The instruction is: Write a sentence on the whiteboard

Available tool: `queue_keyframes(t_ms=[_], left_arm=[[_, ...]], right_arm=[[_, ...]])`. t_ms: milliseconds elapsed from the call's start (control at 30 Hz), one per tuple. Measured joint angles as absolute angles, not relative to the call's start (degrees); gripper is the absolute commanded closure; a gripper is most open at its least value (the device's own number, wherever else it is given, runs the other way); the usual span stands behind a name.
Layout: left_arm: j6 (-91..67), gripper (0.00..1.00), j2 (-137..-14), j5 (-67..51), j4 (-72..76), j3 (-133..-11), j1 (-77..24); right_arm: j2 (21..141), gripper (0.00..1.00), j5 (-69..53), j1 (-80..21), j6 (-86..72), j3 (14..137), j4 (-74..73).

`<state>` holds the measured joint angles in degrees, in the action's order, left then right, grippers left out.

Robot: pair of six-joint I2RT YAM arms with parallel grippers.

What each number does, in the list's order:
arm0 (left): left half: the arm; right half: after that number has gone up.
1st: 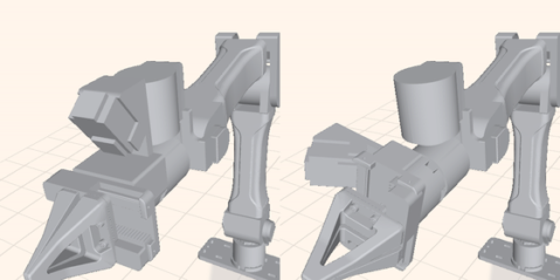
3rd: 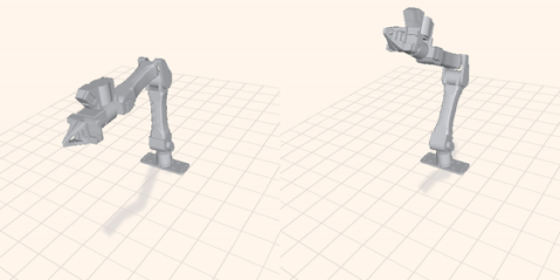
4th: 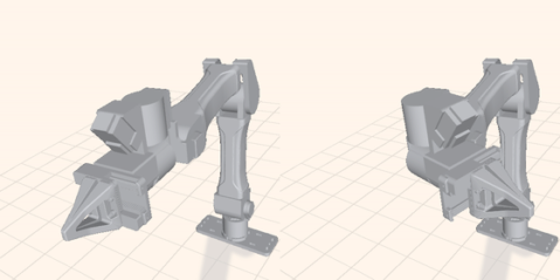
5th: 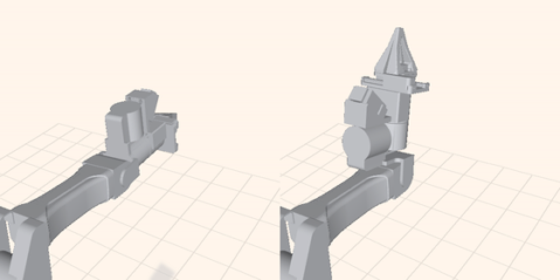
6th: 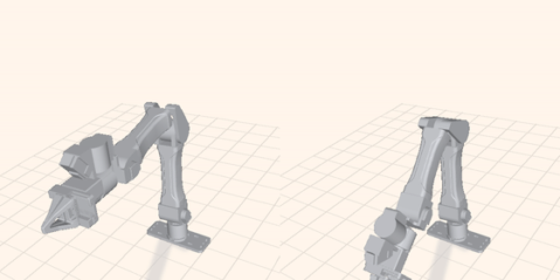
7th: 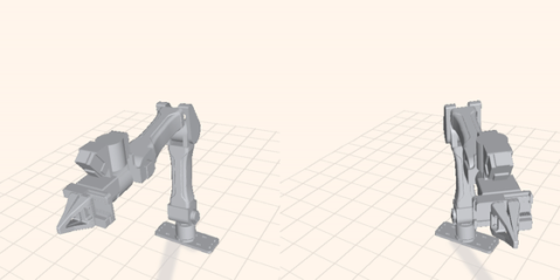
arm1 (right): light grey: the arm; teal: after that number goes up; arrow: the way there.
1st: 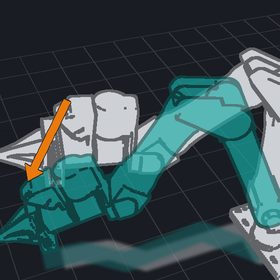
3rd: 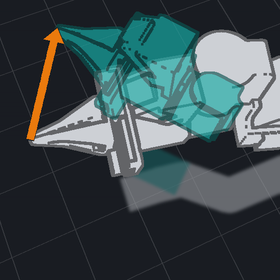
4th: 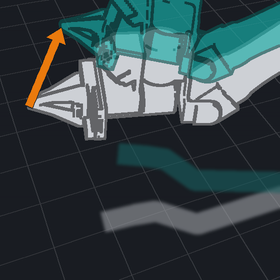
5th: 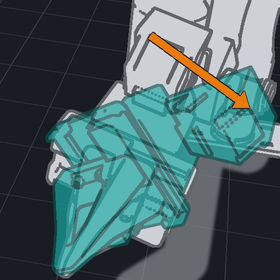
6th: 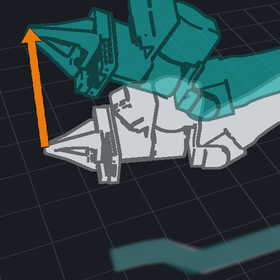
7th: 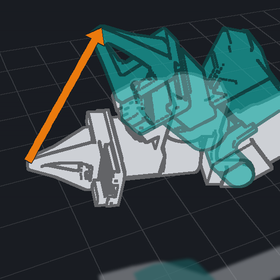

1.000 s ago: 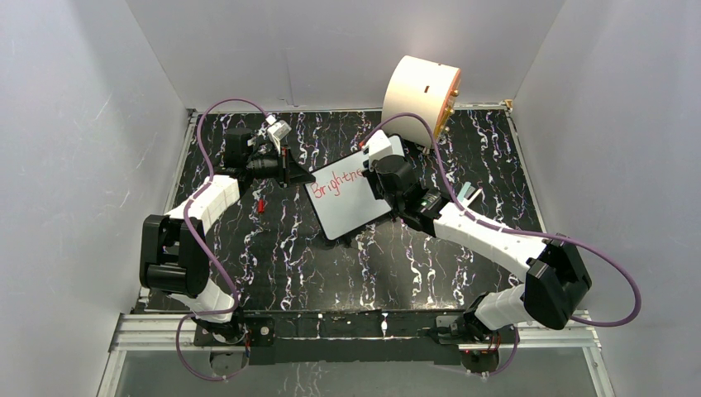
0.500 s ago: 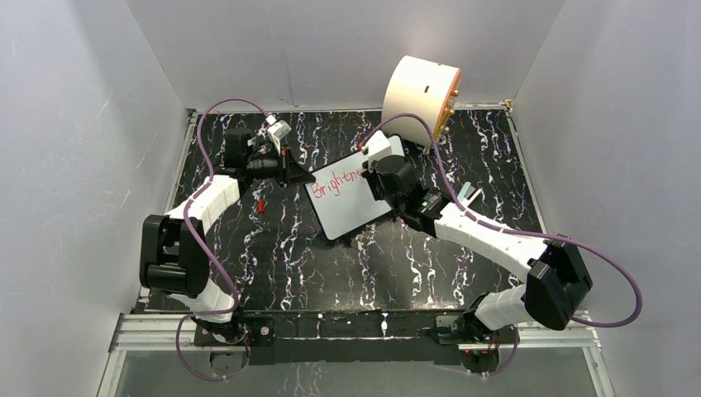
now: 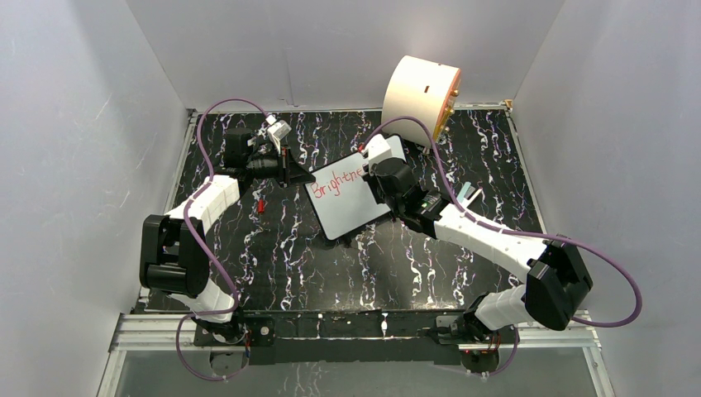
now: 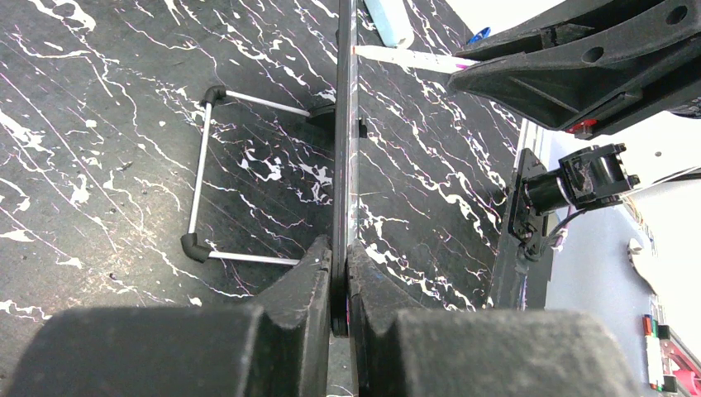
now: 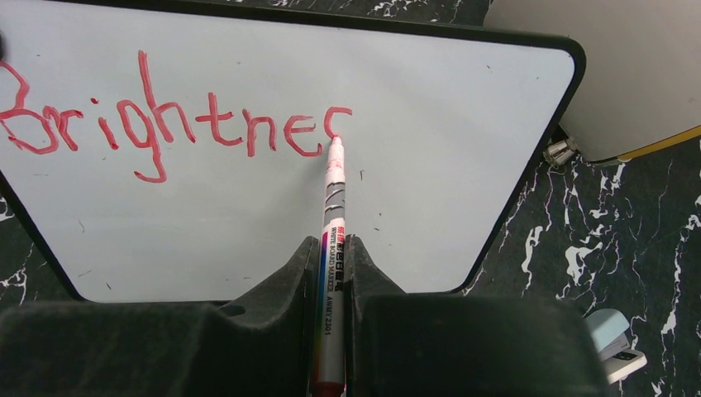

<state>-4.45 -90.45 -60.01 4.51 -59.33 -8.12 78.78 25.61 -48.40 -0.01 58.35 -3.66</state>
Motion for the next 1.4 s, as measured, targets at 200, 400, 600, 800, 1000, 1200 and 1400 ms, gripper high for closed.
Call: queue_keyframes(t_ms=[200, 400, 600, 800, 1000, 1200, 1400], left_arm=[[-4.45, 1.0, -90.45, -60.03, 4.49, -59.35, -8.12], [-4.45, 1.0, -90.45, -60.03, 4.47, -59.37, -8.12], [-4.45, 1.0, -90.45, -60.03, 4.45, -59.37, -8.12], [-4.45, 1.0, -90.45, -60.01, 4.45, -59.37, -8.12], [-4.45, 1.0, -90.45, -60.16, 4.45, -59.37, -8.12], [-4.45, 1.0, -90.45, -60.16, 4.45, -59.37, -8.12], [-4.29, 1.0, -90.45, -60.16, 4.14, -59.42, -8.12]], right_arm=[[78.78, 1.0, 27.27, -48.38, -0.03, 58.3, -4.47], [78.78, 1.0, 27.68, -48.38, -0.23, 58.26, -5.3], [78.78, 1.0, 26.63, -48.38, -0.6, 58.26, -6.22], [78.56, 1.0, 25.43, -48.38, -1.37, 58.22, -6.17], [77.3, 1.0, 24.91, -48.36, -1.63, 57.08, -5.45], [75.48, 1.0, 25.32, -47.46, -1.76, 56.4, -5.02], [75.26, 1.0, 25.56, -45.93, -1.74, 56.4, -4.08]])
